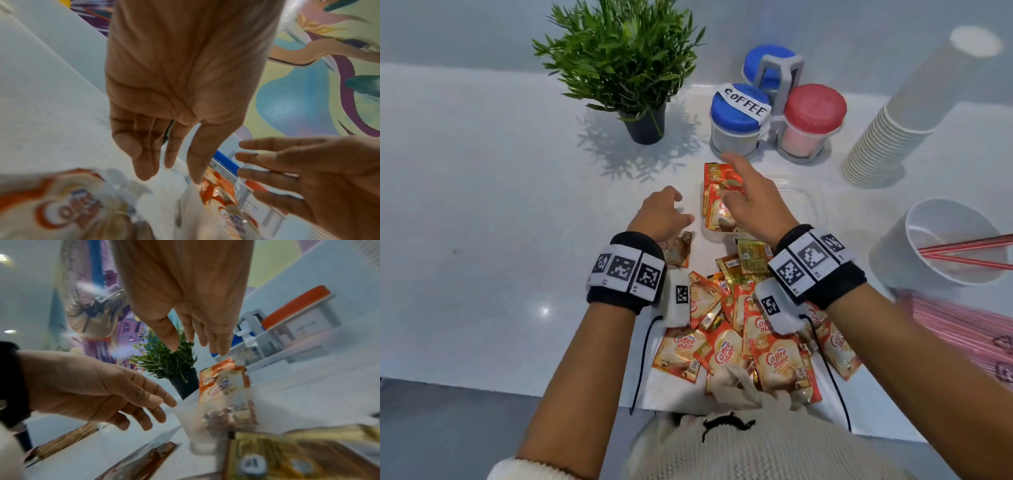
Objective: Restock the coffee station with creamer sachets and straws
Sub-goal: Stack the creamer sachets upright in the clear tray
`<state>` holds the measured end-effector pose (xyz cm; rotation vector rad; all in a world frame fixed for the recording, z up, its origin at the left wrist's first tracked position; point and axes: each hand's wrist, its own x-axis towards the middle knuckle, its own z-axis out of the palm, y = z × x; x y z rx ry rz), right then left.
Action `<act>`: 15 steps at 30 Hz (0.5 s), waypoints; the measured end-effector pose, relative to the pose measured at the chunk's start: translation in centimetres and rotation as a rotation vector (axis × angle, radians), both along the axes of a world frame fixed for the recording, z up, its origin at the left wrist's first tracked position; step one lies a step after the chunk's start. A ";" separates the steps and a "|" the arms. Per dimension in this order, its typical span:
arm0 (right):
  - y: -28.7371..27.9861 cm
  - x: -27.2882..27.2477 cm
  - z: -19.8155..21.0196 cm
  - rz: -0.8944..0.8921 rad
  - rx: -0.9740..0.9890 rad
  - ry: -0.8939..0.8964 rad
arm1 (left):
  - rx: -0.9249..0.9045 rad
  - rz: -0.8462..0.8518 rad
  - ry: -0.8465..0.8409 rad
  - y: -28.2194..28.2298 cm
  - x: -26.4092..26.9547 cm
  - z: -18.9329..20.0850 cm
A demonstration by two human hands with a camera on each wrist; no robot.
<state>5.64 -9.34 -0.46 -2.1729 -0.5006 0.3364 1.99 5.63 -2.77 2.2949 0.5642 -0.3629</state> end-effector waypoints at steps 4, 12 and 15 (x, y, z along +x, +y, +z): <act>1.6 -1.7 -0.4 0.224 -0.050 0.011 | 0.167 -0.020 0.099 0.9 -1.9 -0.8; 2.0 -3.6 -2.0 0.578 -0.492 0.006 | 0.270 0.031 0.179 0.4 -3.2 -2.0; 2.1 -3.8 -2.1 0.603 -0.547 -0.009 | 0.272 0.003 0.193 0.4 -3.3 -1.9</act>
